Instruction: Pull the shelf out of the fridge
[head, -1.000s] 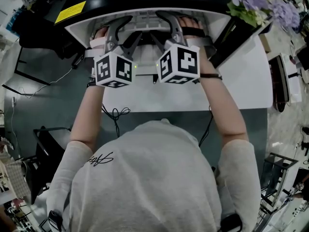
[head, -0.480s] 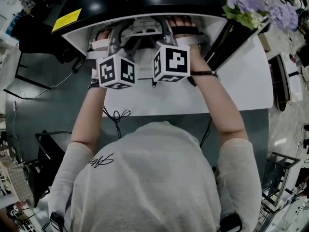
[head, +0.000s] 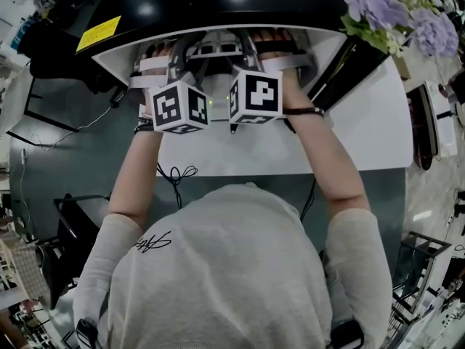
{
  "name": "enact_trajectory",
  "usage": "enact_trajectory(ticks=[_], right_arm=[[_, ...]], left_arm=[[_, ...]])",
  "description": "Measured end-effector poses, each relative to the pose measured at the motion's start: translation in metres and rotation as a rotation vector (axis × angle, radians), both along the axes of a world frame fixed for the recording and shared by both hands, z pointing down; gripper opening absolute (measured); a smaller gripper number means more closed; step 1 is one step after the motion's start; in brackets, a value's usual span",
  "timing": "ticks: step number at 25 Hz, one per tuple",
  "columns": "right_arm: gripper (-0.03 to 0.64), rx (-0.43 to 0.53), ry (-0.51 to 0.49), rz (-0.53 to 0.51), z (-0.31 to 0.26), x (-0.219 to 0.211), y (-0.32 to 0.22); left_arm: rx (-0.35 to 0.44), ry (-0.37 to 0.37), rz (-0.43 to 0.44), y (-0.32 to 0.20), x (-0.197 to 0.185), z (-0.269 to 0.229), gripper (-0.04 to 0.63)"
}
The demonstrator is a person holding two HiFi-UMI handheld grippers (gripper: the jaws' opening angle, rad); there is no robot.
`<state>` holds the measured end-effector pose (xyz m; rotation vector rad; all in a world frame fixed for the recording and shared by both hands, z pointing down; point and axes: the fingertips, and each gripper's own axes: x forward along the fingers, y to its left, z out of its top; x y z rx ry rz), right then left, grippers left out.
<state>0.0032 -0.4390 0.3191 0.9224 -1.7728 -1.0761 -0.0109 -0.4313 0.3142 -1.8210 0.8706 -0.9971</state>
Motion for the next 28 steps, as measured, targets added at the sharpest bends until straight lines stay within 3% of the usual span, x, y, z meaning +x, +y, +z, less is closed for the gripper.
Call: enact_trajectory(ticks=[2,6,28], right_arm=[[0.218,0.011,0.044,0.002,0.0034,-0.0016,-0.0007],[0.067,0.045,0.032,0.011,-0.0026,-0.0035,-0.0017],[0.061,0.058,0.027,0.008,-0.0028,-0.0031,-0.0024]], left_arm=[[0.024,-0.025,-0.003,-0.0010,-0.0005,0.0009,0.083],[0.047,-0.030,-0.004,-0.0003,-0.0016,0.0000,0.072],[-0.008,-0.001,-0.006,0.0016,-0.0019,0.0028,0.072]])
